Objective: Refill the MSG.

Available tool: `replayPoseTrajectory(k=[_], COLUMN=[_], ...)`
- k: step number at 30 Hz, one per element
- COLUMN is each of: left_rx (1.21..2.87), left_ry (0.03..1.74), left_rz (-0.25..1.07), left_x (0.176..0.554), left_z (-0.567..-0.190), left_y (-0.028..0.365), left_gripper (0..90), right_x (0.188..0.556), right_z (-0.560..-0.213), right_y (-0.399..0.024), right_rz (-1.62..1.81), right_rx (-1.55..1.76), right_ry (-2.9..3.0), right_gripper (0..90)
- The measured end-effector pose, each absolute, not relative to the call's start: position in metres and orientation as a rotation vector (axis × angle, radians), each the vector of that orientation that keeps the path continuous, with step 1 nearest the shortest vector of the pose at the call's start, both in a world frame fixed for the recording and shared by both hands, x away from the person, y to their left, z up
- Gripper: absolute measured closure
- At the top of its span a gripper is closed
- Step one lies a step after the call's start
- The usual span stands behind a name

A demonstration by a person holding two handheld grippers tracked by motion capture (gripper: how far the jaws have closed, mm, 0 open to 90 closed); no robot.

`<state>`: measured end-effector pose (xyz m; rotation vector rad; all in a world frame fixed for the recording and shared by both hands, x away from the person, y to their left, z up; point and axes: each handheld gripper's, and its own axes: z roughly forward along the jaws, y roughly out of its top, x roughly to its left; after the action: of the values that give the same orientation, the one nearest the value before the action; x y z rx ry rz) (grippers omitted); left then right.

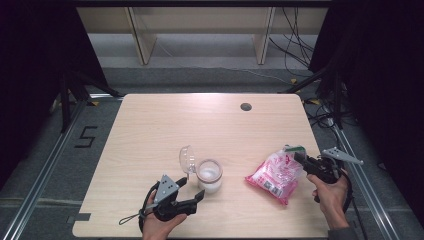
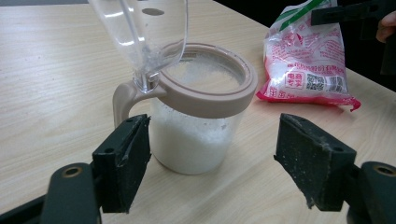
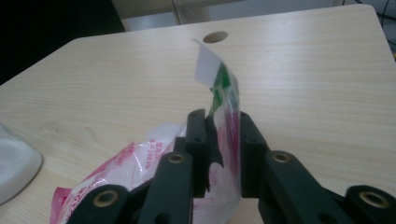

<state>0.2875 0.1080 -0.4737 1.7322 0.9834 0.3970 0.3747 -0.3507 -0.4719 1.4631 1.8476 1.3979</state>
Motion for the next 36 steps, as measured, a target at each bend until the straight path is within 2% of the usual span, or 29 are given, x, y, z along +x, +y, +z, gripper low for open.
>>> replayPoseTrajectory(k=[10, 15, 24, 29, 36], left_rx=[1.720, 1.724, 1.731, 1.725, 1.730], left_ry=[1.000, 1.012, 0.995, 1.000, 0.973], left_rz=[0.405, 0.424, 0.454, 0.491, 0.526], left_x=[0.291, 0.293, 0.294, 0.296, 0.294], left_z=[-0.470, -0.467, -0.459, -0.455, -0.454], left_y=[0.112, 0.116, 0.125, 0.130, 0.137], left_gripper=[24.7, 24.9, 26.1, 31.1, 43.5], right_x=[0.368, 0.362, 0.354, 0.345, 0.332], right_z=[-0.470, -0.475, -0.473, -0.470, -0.466], right_y=[-0.355, -0.356, -0.360, -0.360, -0.358], right_rz=[1.319, 1.379, 1.352, 1.361, 1.352], right_rx=[1.477, 1.569, 1.524, 1.543, 1.499], right_ry=[1.862, 1.784, 1.806, 1.779, 1.753], right_gripper=[60.7, 55.4, 51.1, 49.0, 46.8])
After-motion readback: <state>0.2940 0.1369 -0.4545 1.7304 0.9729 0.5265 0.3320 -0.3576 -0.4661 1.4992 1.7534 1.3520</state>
